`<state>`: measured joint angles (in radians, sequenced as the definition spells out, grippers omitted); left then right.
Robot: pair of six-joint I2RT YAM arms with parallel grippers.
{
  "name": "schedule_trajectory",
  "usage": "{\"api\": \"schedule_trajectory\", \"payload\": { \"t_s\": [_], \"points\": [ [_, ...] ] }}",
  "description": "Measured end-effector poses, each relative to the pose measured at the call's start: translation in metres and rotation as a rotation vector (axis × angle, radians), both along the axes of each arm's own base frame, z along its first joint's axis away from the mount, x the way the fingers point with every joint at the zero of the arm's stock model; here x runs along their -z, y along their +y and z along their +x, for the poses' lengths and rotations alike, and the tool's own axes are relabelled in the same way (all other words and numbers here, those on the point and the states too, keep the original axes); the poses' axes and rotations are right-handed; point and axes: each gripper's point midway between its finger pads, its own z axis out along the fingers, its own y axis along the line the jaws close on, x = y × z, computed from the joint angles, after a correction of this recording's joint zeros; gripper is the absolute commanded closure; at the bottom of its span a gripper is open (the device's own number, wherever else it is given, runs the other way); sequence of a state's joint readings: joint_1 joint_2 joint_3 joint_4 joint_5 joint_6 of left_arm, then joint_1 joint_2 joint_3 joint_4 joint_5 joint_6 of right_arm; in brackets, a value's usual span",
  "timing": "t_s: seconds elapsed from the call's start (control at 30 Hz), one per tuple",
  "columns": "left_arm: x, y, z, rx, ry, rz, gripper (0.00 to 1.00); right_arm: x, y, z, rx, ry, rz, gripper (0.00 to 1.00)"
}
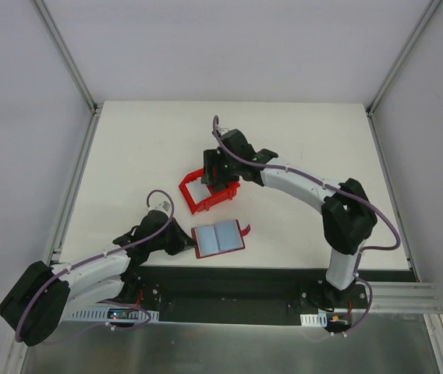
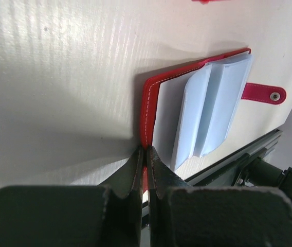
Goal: Put the credit cards into the card holder
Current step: Pick up the credit card from the storage box.
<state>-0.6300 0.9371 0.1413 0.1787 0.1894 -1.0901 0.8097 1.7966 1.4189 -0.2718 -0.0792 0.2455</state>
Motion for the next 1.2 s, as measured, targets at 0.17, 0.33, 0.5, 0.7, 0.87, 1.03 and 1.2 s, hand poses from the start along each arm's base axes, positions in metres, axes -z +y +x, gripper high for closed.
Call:
{"api": "schedule_trajectory", "payload": {
  "t_s": [0.17, 0.33, 0.5, 0.7, 0.87, 1.03, 1.2],
  "points": [
    [-0.001, 0.004, 0.002, -0.019, -0.014, 0.008, 1.0, 0.027, 0.017, 0.023, -0.043, 0.054, -0.02, 0.35],
    [-0.001, 0.008, 0.003, -0.03, -0.02, 0.019, 1.0, 0.049, 0.027, 0.024, -0.091, 0.11, -0.039, 0.33],
    [-0.001, 0.008, 0.003, -0.032, -0.021, 0.021, 1.0, 0.063, 0.034, 0.02, -0.128, 0.157, -0.037, 0.31],
    [0.0, 0.009, 0.004, -0.036, -0.02, 0.022, 1.0, 0.076, 0.036, 0.015, -0.15, 0.205, -0.043, 0.29],
    [0.0, 0.009, 0.005, -0.035, -0.02, 0.023, 1.0, 0.078, 0.038, 0.012, -0.166, 0.229, -0.03, 0.35],
    [0.0, 0.009, 0.005, -0.035, -0.019, 0.023, 1.0, 0.077, 0.037, 0.012, -0.171, 0.239, -0.018, 0.44],
    [0.0, 0.009, 0.005, -0.035, -0.019, 0.023, 1.0, 0.073, 0.035, 0.016, -0.167, 0.241, -0.003, 0.51]
  ]
}}
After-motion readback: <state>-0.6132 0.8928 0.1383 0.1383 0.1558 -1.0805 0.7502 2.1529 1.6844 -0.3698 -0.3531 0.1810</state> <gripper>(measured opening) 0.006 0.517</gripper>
